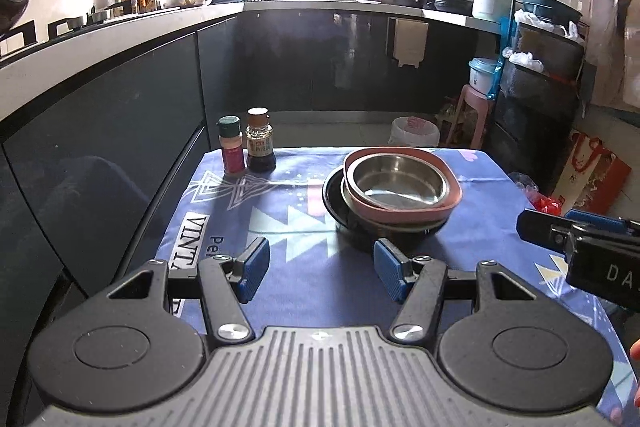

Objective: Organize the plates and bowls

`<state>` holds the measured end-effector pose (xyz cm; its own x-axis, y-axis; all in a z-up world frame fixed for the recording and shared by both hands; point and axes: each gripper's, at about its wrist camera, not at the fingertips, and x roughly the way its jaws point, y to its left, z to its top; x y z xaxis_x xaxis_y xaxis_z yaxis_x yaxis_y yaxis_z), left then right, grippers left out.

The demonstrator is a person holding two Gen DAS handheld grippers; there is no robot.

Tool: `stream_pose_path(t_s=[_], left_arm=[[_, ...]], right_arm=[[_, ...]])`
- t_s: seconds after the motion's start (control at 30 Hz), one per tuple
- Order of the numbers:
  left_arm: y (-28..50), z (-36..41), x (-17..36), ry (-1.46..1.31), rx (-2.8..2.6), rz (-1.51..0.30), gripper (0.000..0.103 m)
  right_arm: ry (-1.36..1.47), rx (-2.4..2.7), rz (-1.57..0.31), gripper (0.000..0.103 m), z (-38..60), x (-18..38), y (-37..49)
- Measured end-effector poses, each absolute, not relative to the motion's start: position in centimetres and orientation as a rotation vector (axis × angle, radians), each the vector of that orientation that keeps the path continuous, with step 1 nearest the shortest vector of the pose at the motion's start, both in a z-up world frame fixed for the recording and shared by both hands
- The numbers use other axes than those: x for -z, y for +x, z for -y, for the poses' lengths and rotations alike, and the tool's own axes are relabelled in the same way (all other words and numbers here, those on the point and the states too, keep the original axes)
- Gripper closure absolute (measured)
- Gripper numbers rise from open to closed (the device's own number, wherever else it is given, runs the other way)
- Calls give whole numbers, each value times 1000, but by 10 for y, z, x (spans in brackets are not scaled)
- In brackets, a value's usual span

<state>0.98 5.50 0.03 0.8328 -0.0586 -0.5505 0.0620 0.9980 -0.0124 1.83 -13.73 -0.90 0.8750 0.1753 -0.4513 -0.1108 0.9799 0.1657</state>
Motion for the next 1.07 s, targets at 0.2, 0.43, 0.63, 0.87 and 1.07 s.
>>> stream_pose_path(t_s=[0.2,0.43,0.63,0.87,1.07], left_arm=[[-14,-52,-3,20,74,-568,48],[-32,-49,-3,32,77,-563,48],[-40,-45,-3,42,85,-557,48],[-42,-45,-3,46,87,-553,48],[-41,-44,-1,49,84,-562,48]], right_arm=[[128,-146,-479,0,132,8,-2],[137,-137,-490,0,132,13,-17],[142,-130,-490,0,131,14,-23],[143,-132,-484,0,130,14,-23],[141,-130,-494,0,129,16,-24]])
